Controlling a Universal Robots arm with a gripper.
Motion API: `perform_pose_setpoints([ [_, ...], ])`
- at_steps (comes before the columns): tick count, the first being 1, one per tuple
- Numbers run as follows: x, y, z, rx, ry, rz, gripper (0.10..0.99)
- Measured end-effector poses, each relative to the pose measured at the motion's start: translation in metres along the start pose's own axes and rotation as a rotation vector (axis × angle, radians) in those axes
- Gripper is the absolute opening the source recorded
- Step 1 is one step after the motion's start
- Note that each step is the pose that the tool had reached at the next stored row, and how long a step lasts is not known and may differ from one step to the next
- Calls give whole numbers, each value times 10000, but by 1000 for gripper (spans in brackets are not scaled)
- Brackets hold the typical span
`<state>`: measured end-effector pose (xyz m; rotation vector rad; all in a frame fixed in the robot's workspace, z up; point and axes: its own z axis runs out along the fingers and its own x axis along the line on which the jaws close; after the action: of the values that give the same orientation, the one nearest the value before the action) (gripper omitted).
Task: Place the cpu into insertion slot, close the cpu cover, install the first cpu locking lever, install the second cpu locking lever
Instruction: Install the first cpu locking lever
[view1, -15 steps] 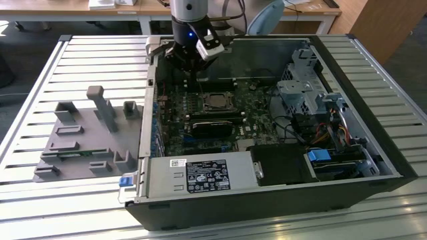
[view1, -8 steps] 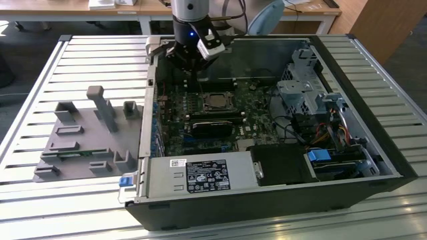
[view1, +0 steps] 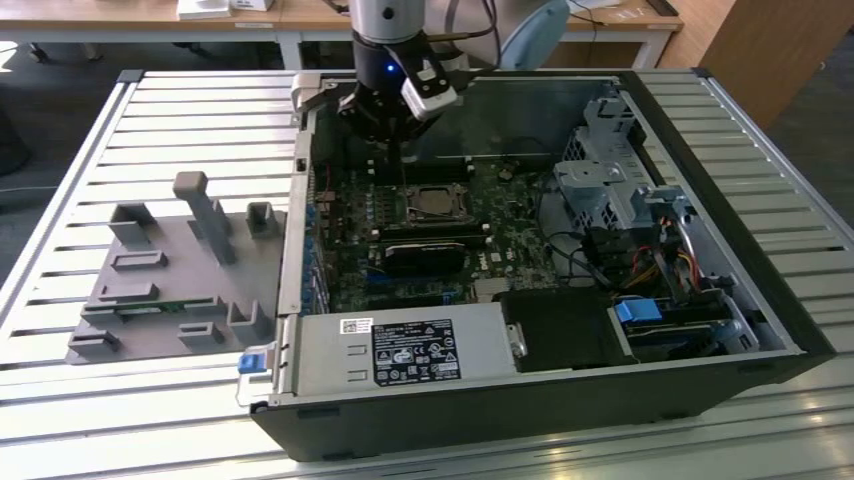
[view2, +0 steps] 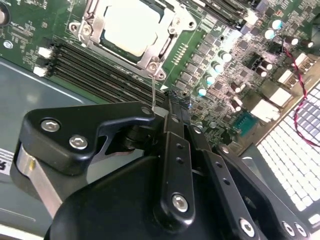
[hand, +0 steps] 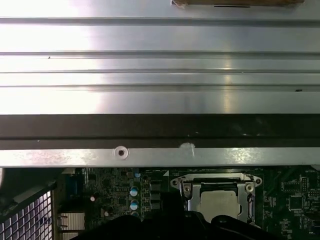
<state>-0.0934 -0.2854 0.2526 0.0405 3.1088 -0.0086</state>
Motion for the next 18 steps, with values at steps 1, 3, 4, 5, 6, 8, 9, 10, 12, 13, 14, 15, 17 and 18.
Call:
perform_pose_setpoints([
  [1, -11, 0, 1, 0, 0, 0, 106],
  [3, -35, 1, 2, 0, 0, 0, 106],
  [4, -47, 2, 3, 0, 0, 1, 106],
  [5, -59, 2, 4, 0, 1, 0, 106],
  [6, -71, 3, 5, 0, 1, 0, 106],
  [8, -95, 4, 6, 0, 1, 0, 106],
  [9, -107, 4, 7, 1, 2, 0, 106],
  [10, -118, 5, 8, 0, 2, 0, 106],
  [12, -143, 6, 11, 0, 3, 0, 106],
  [13, -155, 6, 12, 0, 3, 0, 106],
  [14, -168, 7, 13, 0, 3, 0, 106],
  [15, -182, 7, 15, 0, 4, 0, 106],
  [17, -217, 8, 20, 1, 7, 0, 106],
  [18, -231, 8, 23, 1, 9, 0, 106],
])
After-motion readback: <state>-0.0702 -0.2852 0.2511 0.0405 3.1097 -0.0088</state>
